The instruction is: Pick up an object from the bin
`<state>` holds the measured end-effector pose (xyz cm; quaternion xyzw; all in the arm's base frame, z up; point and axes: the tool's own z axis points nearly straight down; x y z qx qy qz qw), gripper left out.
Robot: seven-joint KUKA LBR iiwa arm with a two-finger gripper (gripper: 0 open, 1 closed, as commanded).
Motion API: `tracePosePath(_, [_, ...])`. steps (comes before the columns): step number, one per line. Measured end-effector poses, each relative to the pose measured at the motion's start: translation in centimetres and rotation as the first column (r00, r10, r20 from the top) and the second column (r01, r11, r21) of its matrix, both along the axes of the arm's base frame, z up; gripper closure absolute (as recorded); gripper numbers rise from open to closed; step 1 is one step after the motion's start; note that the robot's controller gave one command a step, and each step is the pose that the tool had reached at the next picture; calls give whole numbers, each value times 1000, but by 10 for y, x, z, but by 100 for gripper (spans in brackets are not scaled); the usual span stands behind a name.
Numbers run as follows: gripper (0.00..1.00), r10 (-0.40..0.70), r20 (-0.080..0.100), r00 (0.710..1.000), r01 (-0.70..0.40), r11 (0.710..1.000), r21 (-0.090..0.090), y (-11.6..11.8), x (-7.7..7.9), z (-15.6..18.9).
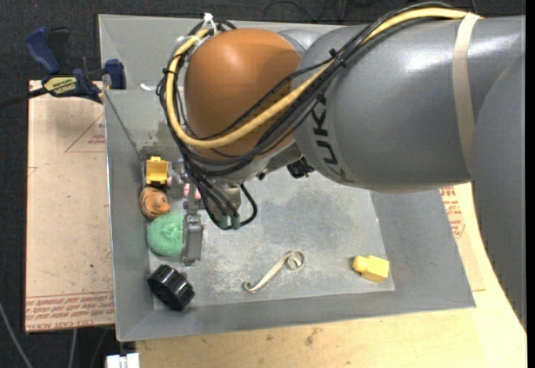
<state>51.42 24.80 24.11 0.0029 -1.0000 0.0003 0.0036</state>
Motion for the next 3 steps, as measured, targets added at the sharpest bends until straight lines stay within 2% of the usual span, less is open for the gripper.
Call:
tracePosePath(2, [0,-3,9,1000,3,1000,2,-2,3,4])
tracePosePath(3, [0,142,2,990,-142,990,0,-7,32,-36])
